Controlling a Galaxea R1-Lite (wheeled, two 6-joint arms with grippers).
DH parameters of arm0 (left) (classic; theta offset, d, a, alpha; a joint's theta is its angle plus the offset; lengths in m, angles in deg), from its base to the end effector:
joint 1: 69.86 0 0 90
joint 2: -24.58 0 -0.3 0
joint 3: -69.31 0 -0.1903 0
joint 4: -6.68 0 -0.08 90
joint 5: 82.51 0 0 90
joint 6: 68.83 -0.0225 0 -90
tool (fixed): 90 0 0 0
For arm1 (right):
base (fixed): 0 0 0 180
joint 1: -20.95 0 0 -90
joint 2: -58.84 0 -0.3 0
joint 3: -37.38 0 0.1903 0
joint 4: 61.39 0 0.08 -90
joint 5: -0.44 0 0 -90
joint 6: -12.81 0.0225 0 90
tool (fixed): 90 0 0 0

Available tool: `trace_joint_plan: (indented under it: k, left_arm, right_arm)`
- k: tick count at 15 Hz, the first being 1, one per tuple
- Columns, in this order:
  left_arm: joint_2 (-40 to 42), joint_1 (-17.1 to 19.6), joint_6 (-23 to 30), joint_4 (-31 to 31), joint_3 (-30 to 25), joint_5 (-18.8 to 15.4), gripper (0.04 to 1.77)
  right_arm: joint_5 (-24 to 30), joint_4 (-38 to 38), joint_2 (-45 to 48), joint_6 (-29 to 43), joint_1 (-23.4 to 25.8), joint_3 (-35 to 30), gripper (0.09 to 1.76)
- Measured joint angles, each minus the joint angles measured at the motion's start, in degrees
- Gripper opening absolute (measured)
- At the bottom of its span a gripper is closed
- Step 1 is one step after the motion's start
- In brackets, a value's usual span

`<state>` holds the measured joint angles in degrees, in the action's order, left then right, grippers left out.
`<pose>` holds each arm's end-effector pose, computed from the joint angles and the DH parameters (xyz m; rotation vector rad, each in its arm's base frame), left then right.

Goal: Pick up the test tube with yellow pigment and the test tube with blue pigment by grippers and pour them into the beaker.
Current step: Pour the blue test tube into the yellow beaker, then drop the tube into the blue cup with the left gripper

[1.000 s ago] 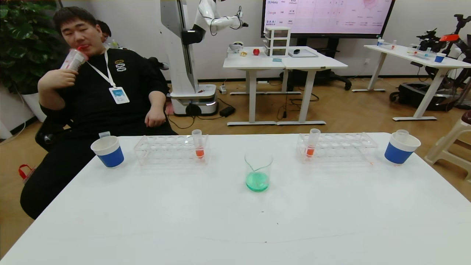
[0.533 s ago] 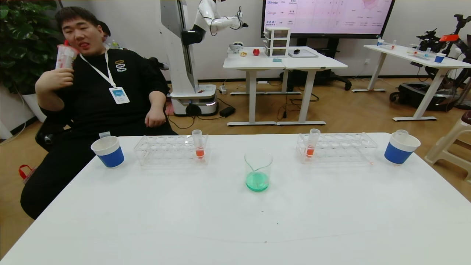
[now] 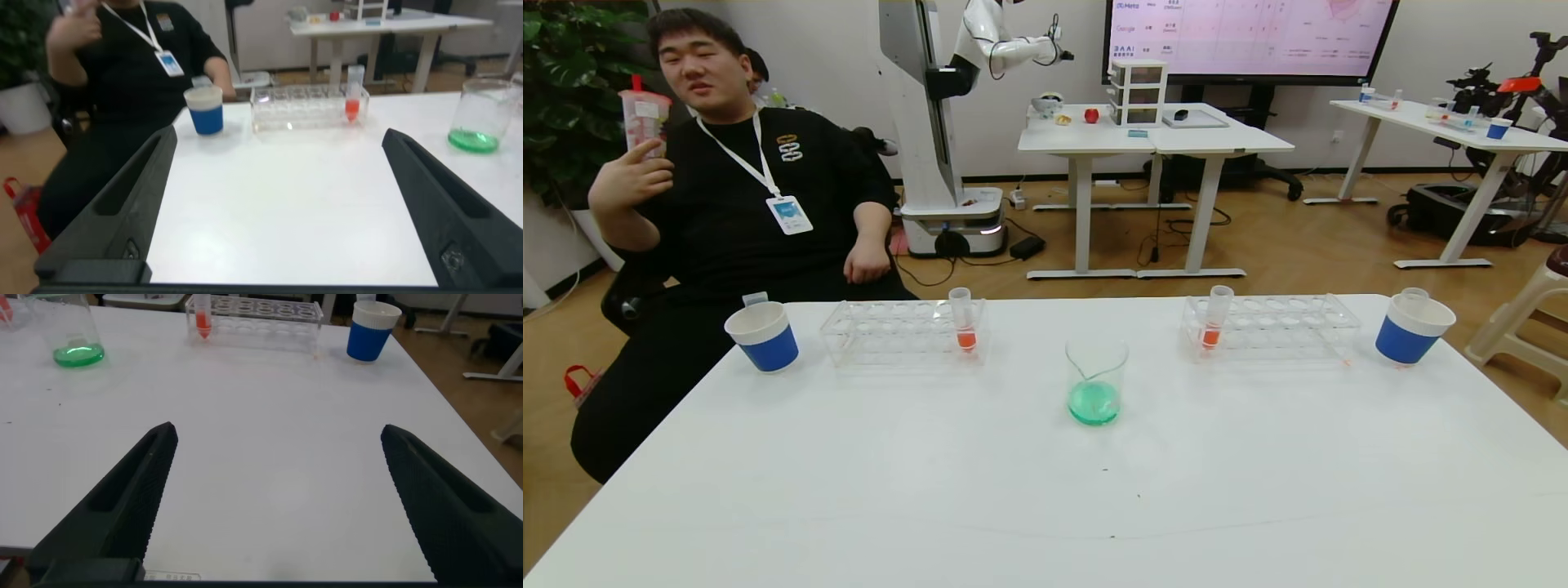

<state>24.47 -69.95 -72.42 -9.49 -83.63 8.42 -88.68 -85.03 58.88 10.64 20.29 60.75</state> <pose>-0.0297 0.0004 0.1060 0.0608 -0.1876 0.0205 -0.0229 0.0001 0.0750 -0.0379 0.0035 0.0270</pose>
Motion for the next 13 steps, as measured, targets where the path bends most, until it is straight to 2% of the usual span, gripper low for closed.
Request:
trace_joint_plan:
  k: [2, 13]
  left_arm:
    - [0.13, 0.0, 0.69, -7.63, -2.73, -1.48, 1.75]
    - [0.22, 0.0, 3.58, -7.41, -3.69, -1.02, 1.75]
  right_arm:
    - [0.02, 0.0, 0.0, 0.0, 0.0, 0.0, 1.74]
    - [0.27, -0.11, 0.0, -0.35, 0.0, 0.0, 1.74]
